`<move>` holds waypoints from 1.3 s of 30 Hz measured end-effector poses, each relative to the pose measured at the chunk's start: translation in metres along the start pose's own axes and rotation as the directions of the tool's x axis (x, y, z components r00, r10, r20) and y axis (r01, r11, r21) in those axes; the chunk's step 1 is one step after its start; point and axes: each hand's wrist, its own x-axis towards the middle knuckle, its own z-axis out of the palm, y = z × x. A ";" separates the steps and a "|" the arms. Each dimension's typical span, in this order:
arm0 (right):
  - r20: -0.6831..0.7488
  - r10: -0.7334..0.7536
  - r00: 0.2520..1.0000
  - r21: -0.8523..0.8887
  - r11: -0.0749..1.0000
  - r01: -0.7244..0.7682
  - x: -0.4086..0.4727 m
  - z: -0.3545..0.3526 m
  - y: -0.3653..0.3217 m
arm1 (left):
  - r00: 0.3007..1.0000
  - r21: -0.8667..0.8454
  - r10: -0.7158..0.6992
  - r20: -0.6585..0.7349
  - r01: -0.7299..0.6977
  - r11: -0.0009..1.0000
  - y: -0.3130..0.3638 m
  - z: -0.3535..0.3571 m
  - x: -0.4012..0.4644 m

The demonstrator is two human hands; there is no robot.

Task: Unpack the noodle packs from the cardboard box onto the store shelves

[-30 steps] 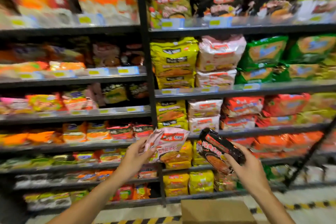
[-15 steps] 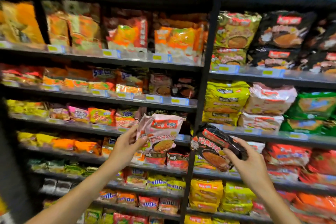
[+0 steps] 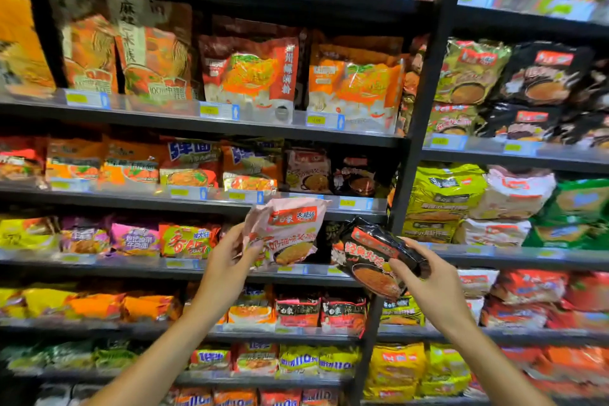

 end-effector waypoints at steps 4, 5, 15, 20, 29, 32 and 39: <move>-0.011 0.006 1.000 0.002 1.000 -0.006 0.014 0.003 0.003 | 0.998 -0.005 0.006 -0.055 -0.006 1.000 -0.010 0.014 0.030; -0.010 0.002 1.000 -0.002 1.000 -0.002 0.019 0.004 0.004 | 0.998 -0.006 0.000 -0.061 0.000 1.000 -0.010 0.018 0.038; -0.032 -0.069 0.997 0.016 0.997 0.070 0.099 0.024 0.024 | 0.995 0.126 0.094 -0.042 -0.088 0.988 -0.035 0.042 0.138; -0.051 -0.126 0.991 0.018 0.992 0.127 0.138 0.037 0.026 | 0.984 0.160 0.162 -0.077 -0.149 0.976 -0.056 0.044 0.170; -0.088 -0.090 0.992 0.072 0.993 0.096 0.158 0.050 0.032 | 0.981 0.138 0.179 -0.072 -0.168 0.976 -0.083 0.070 0.226; -0.098 -0.090 0.991 0.075 0.992 0.097 0.161 0.051 0.031 | 0.985 0.176 0.164 0.047 -0.170 0.970 -0.094 0.081 0.239; -0.121 -0.080 0.990 0.090 0.992 0.091 0.160 0.051 0.040 | 0.982 0.595 0.114 0.148 -0.180 0.784 -0.112 0.095 0.256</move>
